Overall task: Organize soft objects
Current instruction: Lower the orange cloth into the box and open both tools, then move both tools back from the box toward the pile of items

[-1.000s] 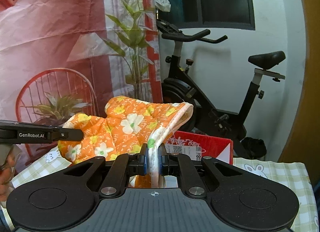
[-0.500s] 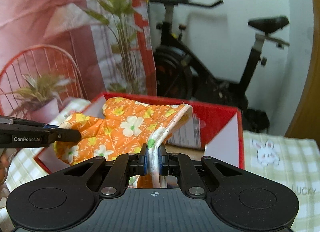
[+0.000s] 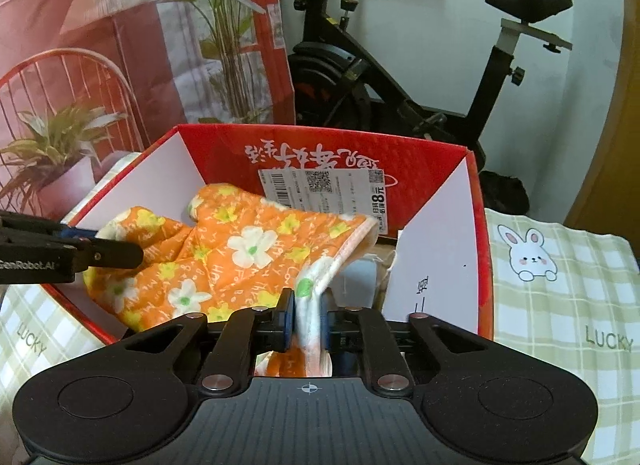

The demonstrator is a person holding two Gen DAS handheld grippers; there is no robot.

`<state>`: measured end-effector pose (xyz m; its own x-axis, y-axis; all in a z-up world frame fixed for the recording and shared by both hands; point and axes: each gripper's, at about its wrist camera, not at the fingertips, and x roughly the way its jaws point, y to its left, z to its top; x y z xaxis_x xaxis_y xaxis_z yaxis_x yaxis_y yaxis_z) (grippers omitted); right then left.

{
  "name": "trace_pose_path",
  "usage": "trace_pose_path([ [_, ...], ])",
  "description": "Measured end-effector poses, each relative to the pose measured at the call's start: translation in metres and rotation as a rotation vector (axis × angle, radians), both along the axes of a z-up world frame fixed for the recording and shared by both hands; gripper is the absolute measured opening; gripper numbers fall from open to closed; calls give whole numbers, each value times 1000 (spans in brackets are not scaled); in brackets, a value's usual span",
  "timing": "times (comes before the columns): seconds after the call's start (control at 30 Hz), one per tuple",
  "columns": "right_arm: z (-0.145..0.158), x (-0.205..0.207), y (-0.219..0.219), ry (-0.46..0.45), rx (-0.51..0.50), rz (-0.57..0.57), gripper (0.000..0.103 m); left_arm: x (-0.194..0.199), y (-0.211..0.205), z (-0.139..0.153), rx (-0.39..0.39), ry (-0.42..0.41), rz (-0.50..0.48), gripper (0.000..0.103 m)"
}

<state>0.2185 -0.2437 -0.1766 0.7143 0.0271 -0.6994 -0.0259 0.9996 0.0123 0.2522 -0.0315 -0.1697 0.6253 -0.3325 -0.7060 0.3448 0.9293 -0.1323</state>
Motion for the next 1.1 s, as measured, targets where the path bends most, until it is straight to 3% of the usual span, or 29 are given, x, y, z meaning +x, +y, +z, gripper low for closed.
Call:
trace_pose_path([
  [0.17,8,-7,3,-21,-30,-2,33,-4,-3,10,9,-43,4,63],
  [0.23,12,-11,6,-37,-45,-2,49,-7,-2,13,8,-58,8,72],
  [0.37,21,-19,10,-67,-67,-6,71,-16,-1,21,13,-92,13,91],
  [0.43,25,-24,12,-83,-69,-9,87,-20,0,24,15,-104,15,94],
  [0.53,31,-31,13,-112,-69,-23,102,-27,2,29,22,-120,18,97],
  [0.8,46,-58,23,-211,-84,-41,103,-55,13,42,30,-182,41,98],
  [0.93,50,-76,29,-270,-74,-43,103,-71,19,44,-7,-205,42,98],
  [1.1,51,-92,35,-282,-65,-36,103,-91,18,44,-1,-251,27,98],
])
